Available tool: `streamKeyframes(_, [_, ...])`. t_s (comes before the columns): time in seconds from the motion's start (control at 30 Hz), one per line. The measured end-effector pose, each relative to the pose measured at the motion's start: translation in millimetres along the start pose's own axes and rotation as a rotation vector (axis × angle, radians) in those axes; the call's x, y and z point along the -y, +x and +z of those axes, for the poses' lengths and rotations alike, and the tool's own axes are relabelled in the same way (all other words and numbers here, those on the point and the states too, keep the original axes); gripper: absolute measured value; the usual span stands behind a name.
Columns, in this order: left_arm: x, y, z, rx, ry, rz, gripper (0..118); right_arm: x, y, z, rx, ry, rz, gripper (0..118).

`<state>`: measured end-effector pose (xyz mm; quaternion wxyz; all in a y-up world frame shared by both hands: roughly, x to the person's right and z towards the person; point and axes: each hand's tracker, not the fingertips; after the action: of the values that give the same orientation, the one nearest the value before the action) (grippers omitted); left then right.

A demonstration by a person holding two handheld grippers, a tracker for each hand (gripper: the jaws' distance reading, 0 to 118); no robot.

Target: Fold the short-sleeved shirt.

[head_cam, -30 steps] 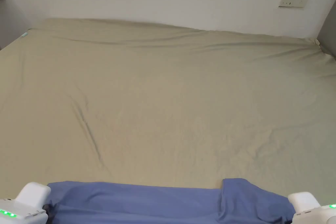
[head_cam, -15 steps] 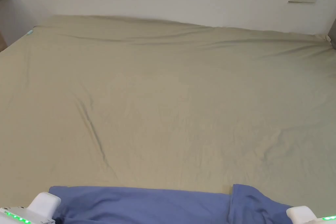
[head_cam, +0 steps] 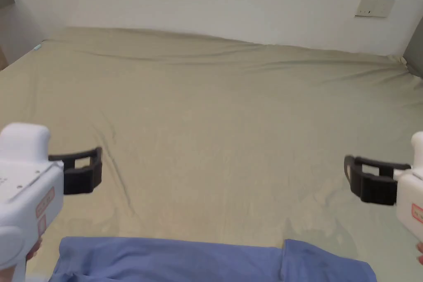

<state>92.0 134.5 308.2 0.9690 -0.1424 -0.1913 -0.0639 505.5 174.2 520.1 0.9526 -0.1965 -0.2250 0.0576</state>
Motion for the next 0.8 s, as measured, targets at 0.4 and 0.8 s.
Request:
streamKeyframes(0.4, [-31,77,50,-0.036,0.245,-0.031,22,-21,-94,36,0.042,0.212,0.094,5])
streamKeyframes(0.8, [-26,88,45,-0.004,0.251,-0.128,0,-18,-104,28,0.039,0.223,0.123,2])
